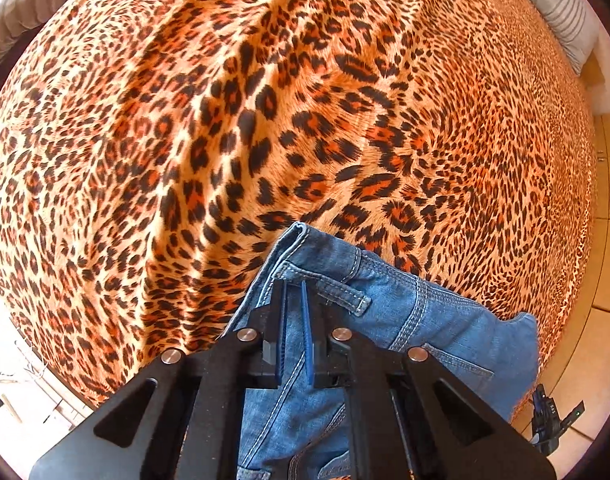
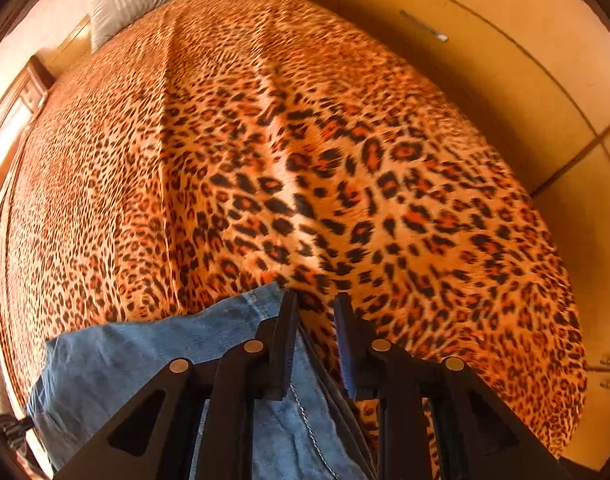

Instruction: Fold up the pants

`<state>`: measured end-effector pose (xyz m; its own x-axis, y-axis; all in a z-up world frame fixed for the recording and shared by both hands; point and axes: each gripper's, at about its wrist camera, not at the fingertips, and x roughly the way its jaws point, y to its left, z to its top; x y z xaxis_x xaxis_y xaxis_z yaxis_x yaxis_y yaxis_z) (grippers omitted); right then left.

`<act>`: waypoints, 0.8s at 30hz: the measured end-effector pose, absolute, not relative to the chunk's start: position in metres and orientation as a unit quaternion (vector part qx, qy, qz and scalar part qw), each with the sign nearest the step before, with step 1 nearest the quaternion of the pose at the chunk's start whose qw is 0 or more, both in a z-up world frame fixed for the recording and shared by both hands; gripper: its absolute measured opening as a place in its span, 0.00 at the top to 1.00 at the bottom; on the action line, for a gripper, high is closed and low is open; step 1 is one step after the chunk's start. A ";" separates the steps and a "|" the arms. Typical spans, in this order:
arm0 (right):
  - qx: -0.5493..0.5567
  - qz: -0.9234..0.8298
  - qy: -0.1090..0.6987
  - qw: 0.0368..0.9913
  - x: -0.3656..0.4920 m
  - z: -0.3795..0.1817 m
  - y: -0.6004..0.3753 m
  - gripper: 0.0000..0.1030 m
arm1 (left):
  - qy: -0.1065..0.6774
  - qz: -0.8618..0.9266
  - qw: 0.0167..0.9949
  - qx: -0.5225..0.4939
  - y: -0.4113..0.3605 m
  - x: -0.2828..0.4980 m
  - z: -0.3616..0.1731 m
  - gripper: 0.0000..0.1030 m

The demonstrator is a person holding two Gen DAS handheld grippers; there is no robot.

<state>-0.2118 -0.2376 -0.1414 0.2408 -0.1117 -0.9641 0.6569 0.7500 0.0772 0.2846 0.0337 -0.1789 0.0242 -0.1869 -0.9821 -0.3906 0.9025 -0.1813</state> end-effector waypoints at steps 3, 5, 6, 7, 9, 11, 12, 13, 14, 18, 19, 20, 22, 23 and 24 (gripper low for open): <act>0.278 -0.164 0.528 0.786 -0.200 -0.116 -0.212 0.66 | 0.680 0.042 0.695 -0.230 0.032 0.269 -0.162 0.93; 0.266 -0.066 0.537 0.798 -0.172 -0.107 -0.170 0.47 | 0.683 0.021 0.700 -0.208 0.021 0.261 -0.159 0.87; 0.258 -0.011 0.548 0.796 -0.156 -0.107 -0.146 0.44 | 0.686 0.019 0.702 -0.190 0.015 0.260 -0.160 0.87; 0.247 0.033 0.557 0.792 -0.141 -0.108 -0.121 0.45 | 0.689 0.019 0.703 -0.176 0.009 0.260 -0.162 0.87; 0.204 0.087 0.573 0.789 -0.117 -0.109 -0.071 0.46 | 0.696 0.018 0.694 -0.183 0.009 0.260 -0.168 0.87; 0.153 0.116 0.597 0.779 -0.094 -0.117 -0.032 0.46 | 0.698 -0.006 0.681 -0.223 0.013 0.259 -0.171 0.81; 0.128 0.124 0.612 0.771 -0.084 -0.123 -0.017 0.46 | 0.701 -0.018 0.673 -0.235 0.016 0.258 -0.172 0.77; 0.111 0.134 0.626 0.760 -0.076 -0.129 -0.003 0.46 | 0.703 -0.025 0.668 -0.242 0.023 0.256 -0.171 0.65; 0.090 0.138 0.637 0.753 -0.071 -0.138 0.005 0.46 | 0.704 -0.028 0.667 -0.243 0.026 0.257 -0.172 0.54; -0.023 0.156 0.671 0.725 -0.068 -0.159 0.034 0.46 | 0.706 -0.028 0.670 -0.227 0.040 0.264 -0.174 0.47; -0.046 0.165 0.672 0.720 -0.068 -0.165 0.037 0.52 | 0.711 -0.030 0.664 -0.228 0.039 0.265 -0.178 0.47; -0.061 0.172 0.671 0.718 -0.070 -0.165 0.041 0.77 | 0.713 -0.031 0.663 -0.226 0.038 0.265 -0.179 0.47; -0.086 0.168 0.664 0.724 -0.074 -0.156 0.052 0.98 | 0.712 -0.036 0.672 -0.200 0.028 0.261 -0.178 0.47; -0.102 0.168 0.654 0.731 -0.077 -0.148 0.057 0.98 | 0.710 -0.033 0.680 -0.183 0.025 0.259 -0.177 0.47; -0.105 0.164 0.646 0.738 -0.079 -0.142 0.056 0.98 | 0.708 -0.027 0.686 -0.167 0.022 0.258 -0.178 0.47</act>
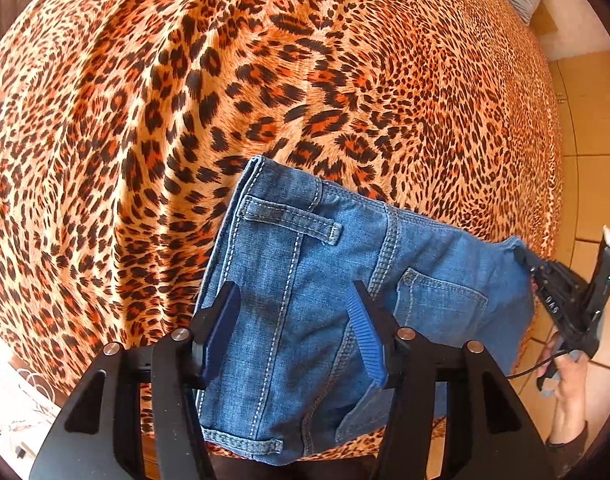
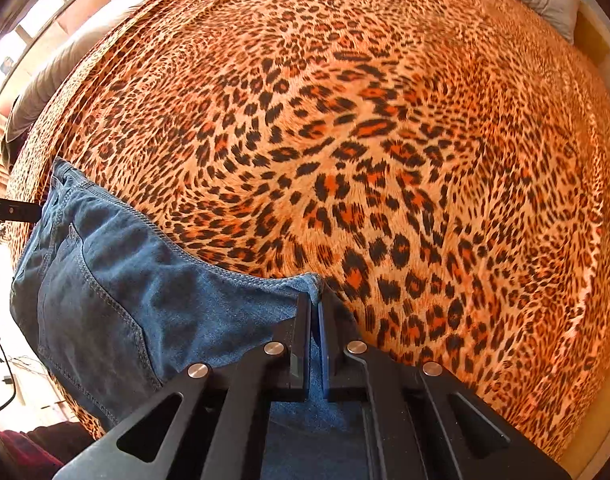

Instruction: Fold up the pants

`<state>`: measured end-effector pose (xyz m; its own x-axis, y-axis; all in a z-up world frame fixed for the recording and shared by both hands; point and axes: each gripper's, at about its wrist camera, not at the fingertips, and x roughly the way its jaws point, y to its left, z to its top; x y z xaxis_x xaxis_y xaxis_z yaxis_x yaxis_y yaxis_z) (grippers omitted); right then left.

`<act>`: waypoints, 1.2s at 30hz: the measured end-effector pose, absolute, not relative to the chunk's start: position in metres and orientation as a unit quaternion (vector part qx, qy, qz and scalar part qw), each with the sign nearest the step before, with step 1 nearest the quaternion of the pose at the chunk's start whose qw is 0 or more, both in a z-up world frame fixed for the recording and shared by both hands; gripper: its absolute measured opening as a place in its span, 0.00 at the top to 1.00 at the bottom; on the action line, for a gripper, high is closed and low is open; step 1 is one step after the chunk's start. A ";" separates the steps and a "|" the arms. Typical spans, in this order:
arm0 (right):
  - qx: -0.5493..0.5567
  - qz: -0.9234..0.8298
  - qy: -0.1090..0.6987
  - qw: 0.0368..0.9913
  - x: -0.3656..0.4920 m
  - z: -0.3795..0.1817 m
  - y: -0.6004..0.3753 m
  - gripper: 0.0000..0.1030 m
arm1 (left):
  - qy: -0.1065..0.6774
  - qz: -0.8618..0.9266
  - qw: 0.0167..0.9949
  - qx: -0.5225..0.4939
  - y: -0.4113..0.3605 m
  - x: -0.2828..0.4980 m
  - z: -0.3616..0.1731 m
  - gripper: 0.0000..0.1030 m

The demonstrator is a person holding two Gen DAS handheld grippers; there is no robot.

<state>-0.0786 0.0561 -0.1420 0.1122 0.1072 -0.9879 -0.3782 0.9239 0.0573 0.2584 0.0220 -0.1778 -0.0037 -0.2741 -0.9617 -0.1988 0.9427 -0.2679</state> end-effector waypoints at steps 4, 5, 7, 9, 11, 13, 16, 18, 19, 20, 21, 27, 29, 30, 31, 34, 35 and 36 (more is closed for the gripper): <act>-0.076 0.128 0.659 0.737 -0.067 -0.153 0.037 0.98 | 0.723 0.007 0.679 -0.132 0.013 0.263 -0.199 0.52; -0.080 0.123 0.659 0.738 -0.066 -0.155 0.040 0.98 | 0.722 0.010 0.677 -0.141 0.017 0.263 -0.198 0.52; -0.061 0.109 0.662 0.739 -0.063 -0.156 0.036 0.97 | 0.715 0.004 0.678 -0.171 0.029 0.260 -0.189 0.52; -0.021 0.100 0.656 0.748 -0.061 -0.147 0.027 0.91 | 0.699 -0.008 0.690 -0.187 0.042 0.251 -0.170 0.52; 0.040 0.104 0.640 0.760 -0.065 -0.128 0.010 0.85 | 0.683 -0.028 0.704 -0.195 0.049 0.235 -0.148 0.52; 0.109 0.115 0.619 0.769 -0.081 -0.109 -0.006 0.71 | 0.674 -0.060 0.705 -0.213 0.051 0.216 -0.133 0.51; 0.168 0.140 0.605 0.766 -0.119 -0.093 -0.022 0.58 | 0.671 -0.090 0.702 -0.220 0.041 0.187 -0.132 0.46; 0.172 0.136 0.618 0.755 -0.142 -0.098 -0.010 0.58 | 0.684 -0.101 0.693 -0.203 0.025 0.174 -0.147 0.46; 0.176 0.132 0.625 0.749 -0.152 -0.105 -0.010 0.58 | 0.692 -0.084 0.695 -0.174 0.017 0.171 -0.157 0.46; 0.181 0.124 0.632 0.743 -0.160 -0.114 -0.010 0.58 | 0.701 -0.059 0.698 -0.133 0.008 0.167 -0.168 0.46; 0.177 0.107 0.642 0.739 -0.162 -0.129 0.005 0.58 | 0.710 -0.044 0.697 -0.089 0.000 0.161 -0.180 0.47; 0.231 0.057 0.636 0.734 -0.193 -0.137 -0.021 0.59 | 0.692 -0.039 0.719 0.054 -0.040 0.150 -0.180 0.50; 0.262 0.053 0.610 0.745 -0.214 -0.115 -0.042 0.55 | 0.696 -0.050 0.716 0.021 -0.035 0.147 -0.170 0.50; 0.278 0.043 0.600 0.749 -0.228 -0.107 -0.057 0.53 | 0.698 -0.057 0.714 -0.009 -0.030 0.146 -0.165 0.50; 0.297 0.029 0.591 0.750 -0.244 -0.099 -0.074 0.48 | 0.700 -0.064 0.710 -0.046 -0.019 0.142 -0.159 0.50; 0.355 -0.040 0.572 0.739 -0.302 -0.089 -0.124 0.44 | 0.705 -0.078 0.689 -0.148 0.004 0.134 -0.157 0.49; 0.376 -0.062 0.566 0.731 -0.325 -0.090 -0.139 0.44 | 0.709 -0.080 0.680 -0.171 0.007 0.133 -0.161 0.49; 0.397 -0.082 0.561 0.722 -0.347 -0.094 -0.151 0.43 | 0.714 -0.076 0.672 -0.182 0.011 0.132 -0.166 0.49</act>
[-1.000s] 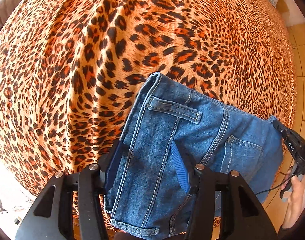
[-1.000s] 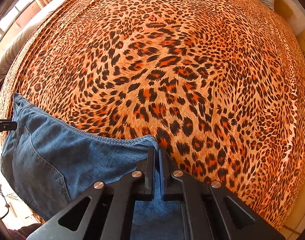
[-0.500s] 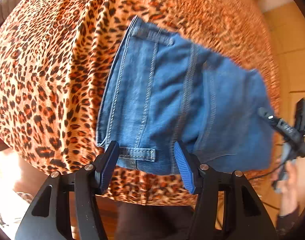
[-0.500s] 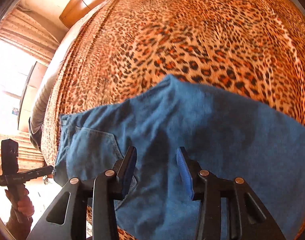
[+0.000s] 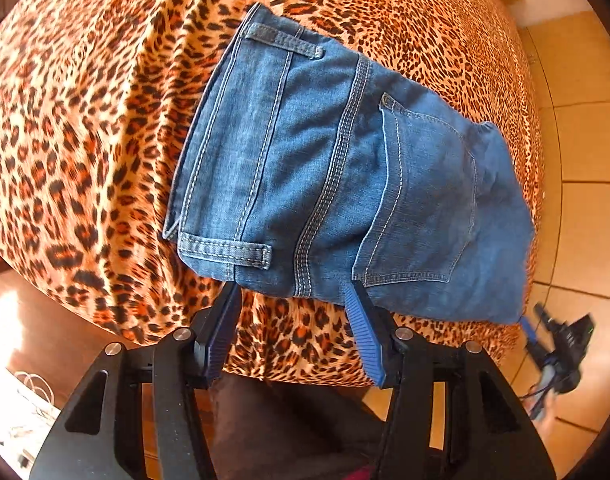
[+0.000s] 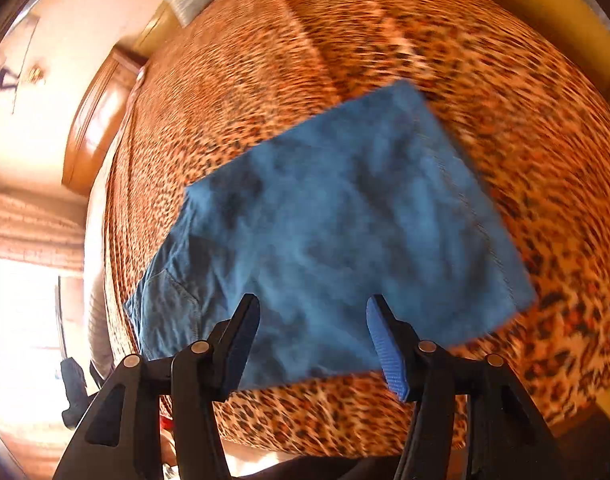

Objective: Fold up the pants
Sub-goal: 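Regrasp the folded jeans edge with the left gripper and smooth it flat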

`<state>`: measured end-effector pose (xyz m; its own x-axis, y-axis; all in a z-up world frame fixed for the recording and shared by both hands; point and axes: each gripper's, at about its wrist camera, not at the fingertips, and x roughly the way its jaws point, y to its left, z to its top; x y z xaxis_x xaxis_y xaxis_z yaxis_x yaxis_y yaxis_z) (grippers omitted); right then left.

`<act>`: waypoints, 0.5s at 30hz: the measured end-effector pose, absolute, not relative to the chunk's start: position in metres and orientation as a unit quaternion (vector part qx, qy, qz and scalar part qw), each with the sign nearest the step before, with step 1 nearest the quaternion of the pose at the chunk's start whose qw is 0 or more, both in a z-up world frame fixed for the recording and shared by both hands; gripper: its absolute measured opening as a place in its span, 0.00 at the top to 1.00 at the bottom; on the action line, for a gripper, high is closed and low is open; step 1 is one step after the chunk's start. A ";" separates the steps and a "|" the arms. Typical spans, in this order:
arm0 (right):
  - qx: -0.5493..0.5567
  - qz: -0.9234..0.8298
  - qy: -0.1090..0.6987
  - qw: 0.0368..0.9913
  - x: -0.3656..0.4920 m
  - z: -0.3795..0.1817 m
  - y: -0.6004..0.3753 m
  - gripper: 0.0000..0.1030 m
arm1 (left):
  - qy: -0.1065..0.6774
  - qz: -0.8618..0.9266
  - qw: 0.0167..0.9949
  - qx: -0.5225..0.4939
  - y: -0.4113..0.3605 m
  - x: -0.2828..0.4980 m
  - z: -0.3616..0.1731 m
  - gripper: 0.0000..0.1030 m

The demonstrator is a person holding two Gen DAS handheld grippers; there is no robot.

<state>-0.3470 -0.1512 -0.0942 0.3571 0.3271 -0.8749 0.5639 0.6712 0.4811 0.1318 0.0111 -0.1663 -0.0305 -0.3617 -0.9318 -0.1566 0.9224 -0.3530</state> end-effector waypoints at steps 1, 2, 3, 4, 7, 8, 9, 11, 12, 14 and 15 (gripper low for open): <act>0.417 -0.099 0.559 0.710 -0.365 -0.102 -0.159 0.42 | 0.720 -0.069 0.667 -0.181 0.009 0.130 -0.172 0.49; 0.435 -0.114 0.558 0.697 -0.381 -0.110 -0.168 0.42 | 0.726 -0.064 0.662 -0.178 0.003 0.131 -0.176 0.49; 0.452 -0.126 0.556 0.686 -0.393 -0.118 -0.175 0.42 | 0.731 -0.065 0.657 -0.174 -0.003 0.133 -0.179 0.49; 0.469 -0.134 0.550 0.677 -0.401 -0.125 -0.180 0.42 | 0.734 -0.064 0.655 -0.165 -0.014 0.137 -0.181 0.49; 0.508 -0.142 0.501 0.686 -0.407 -0.138 -0.189 0.42 | 0.741 -0.055 0.658 -0.122 -0.032 0.146 -0.185 0.49; 0.500 -0.152 0.500 0.691 -0.403 -0.142 -0.191 0.44 | 0.744 -0.052 0.655 -0.118 -0.036 0.146 -0.186 0.49; 0.492 -0.162 0.507 0.689 -0.398 -0.147 -0.192 0.48 | 0.747 -0.049 0.653 -0.116 -0.038 0.146 -0.188 0.49; 0.484 -0.165 0.511 0.691 -0.388 -0.149 -0.196 0.97 | 0.747 -0.041 0.653 -0.118 -0.050 0.154 -0.194 0.49; 0.480 -0.165 0.494 0.706 -0.388 -0.140 -0.200 0.97 | 0.749 -0.037 0.652 -0.113 -0.051 0.153 -0.196 0.49; 0.454 -0.162 0.468 0.741 -0.386 -0.120 -0.202 0.98 | 0.755 -0.030 0.647 -0.099 -0.057 0.151 -0.208 0.48; 0.425 -0.163 0.485 0.747 -0.381 -0.120 -0.201 0.97 | 0.760 -0.024 0.644 -0.092 -0.062 0.150 -0.216 0.47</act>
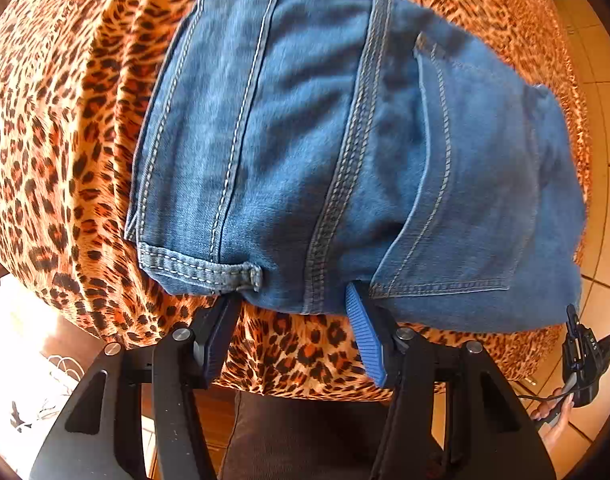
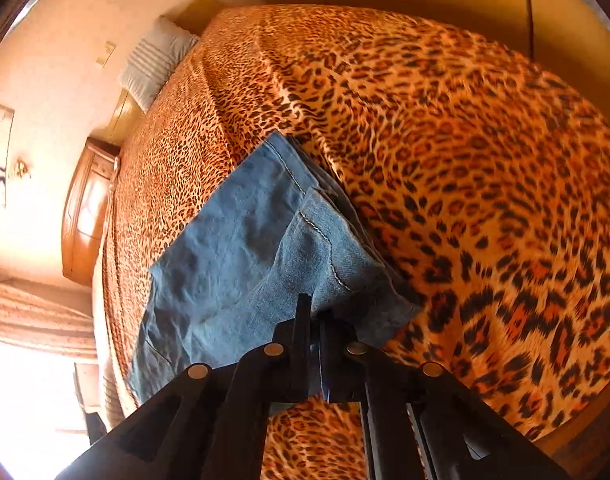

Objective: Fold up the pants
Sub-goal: 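Regrasp the folded jeans edge with the left gripper and smooth it flat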

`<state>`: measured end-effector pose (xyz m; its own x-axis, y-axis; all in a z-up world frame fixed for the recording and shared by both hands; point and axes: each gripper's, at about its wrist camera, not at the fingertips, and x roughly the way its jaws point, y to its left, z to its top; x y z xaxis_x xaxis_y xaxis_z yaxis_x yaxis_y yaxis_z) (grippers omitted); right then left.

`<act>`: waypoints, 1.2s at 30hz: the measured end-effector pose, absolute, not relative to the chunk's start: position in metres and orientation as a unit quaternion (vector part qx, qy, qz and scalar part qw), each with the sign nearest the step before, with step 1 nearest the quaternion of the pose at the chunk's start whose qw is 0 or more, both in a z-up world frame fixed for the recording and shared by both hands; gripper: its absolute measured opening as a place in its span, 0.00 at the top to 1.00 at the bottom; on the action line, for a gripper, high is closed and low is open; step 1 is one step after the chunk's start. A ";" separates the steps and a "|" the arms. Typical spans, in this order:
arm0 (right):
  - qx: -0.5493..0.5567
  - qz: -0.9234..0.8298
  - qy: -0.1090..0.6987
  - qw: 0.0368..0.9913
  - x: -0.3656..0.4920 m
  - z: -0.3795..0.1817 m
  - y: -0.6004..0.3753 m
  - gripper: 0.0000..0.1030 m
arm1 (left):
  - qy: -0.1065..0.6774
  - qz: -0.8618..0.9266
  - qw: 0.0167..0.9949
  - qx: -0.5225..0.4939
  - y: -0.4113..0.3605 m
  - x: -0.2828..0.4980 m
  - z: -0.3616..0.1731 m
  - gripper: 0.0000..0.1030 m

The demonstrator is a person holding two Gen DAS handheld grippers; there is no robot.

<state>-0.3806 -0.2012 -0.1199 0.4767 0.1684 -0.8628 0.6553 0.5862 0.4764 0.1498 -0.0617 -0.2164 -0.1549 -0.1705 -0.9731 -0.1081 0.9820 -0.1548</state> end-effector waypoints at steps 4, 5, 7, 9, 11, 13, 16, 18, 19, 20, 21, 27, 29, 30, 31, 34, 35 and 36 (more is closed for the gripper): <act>0.440 -0.185 0.527 0.703 -0.389 -0.149 -0.211 0.98 | 0.754 -0.025 0.653 -0.071 -0.073 0.149 -0.211 0.45; 0.466 -0.183 0.510 0.700 -0.397 -0.148 -0.213 0.95 | 0.756 -0.022 0.650 -0.067 -0.071 0.148 -0.210 0.45; 0.493 -0.178 0.502 0.688 -0.413 -0.147 -0.215 0.90 | 0.763 -0.030 0.642 -0.072 -0.057 0.139 -0.203 0.45; 0.493 -0.191 0.500 0.685 -0.432 -0.143 -0.221 0.71 | 0.764 -0.036 0.638 -0.087 -0.049 0.134 -0.194 0.45; 0.516 -0.204 0.474 0.684 -0.450 -0.136 -0.230 0.60 | 0.754 -0.042 0.649 -0.092 -0.046 0.130 -0.181 0.45; 0.553 -0.203 0.438 0.679 -0.461 -0.137 -0.239 0.53 | 0.744 -0.052 0.660 -0.092 -0.050 0.131 -0.166 0.45; 0.578 -0.191 0.421 0.672 -0.464 -0.146 -0.242 0.52 | 0.736 -0.075 0.666 -0.095 -0.076 0.142 -0.150 0.45; 0.589 -0.176 0.419 0.669 -0.458 -0.155 -0.237 0.52 | 0.734 -0.094 0.667 -0.091 -0.101 0.150 -0.142 0.45; 0.590 -0.171 0.418 0.669 -0.456 -0.159 -0.234 0.52 | 0.733 -0.105 0.667 -0.085 -0.115 0.153 -0.138 0.45; 0.590 -0.168 0.417 0.671 -0.452 -0.163 -0.231 0.52 | 0.732 -0.115 0.667 -0.075 -0.126 0.160 -0.137 0.45; 0.592 -0.165 0.419 0.668 -0.446 -0.165 -0.230 0.52 | 0.731 -0.126 0.667 -0.063 -0.142 0.164 -0.133 0.45; 0.637 -0.120 0.384 0.658 -0.424 -0.180 -0.222 0.46 | 0.724 -0.182 0.665 0.025 -0.230 0.177 -0.118 0.45; 0.643 -0.099 0.367 0.665 -0.418 -0.179 -0.223 0.46 | 0.721 -0.197 0.663 0.054 -0.260 0.181 -0.116 0.45; 0.642 -0.093 0.365 0.667 -0.416 -0.181 -0.222 0.46 | 0.718 -0.204 0.661 0.070 -0.268 0.185 -0.114 0.45; 0.641 -0.090 0.366 0.668 -0.415 -0.183 -0.222 0.46 | 0.715 -0.209 0.661 0.086 -0.283 0.188 -0.112 0.45; 0.658 -0.076 0.342 0.667 -0.425 -0.193 -0.219 0.50 | 0.704 -0.229 0.661 0.121 -0.329 0.194 -0.107 0.45; 0.658 -0.072 0.335 0.671 -0.428 -0.194 -0.219 0.51 | 0.702 -0.237 0.658 0.133 -0.345 0.197 -0.107 0.45; 0.653 -0.067 0.332 0.678 -0.430 -0.194 -0.217 0.51 | 0.700 -0.243 0.656 0.145 -0.359 0.197 -0.108 0.45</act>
<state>-0.4299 -0.2175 -0.1935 0.7706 0.3433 -0.5370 0.5237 0.1391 0.8405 0.1966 -0.3589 -0.1075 -0.0976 -0.1156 -0.9885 0.5227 0.8393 -0.1498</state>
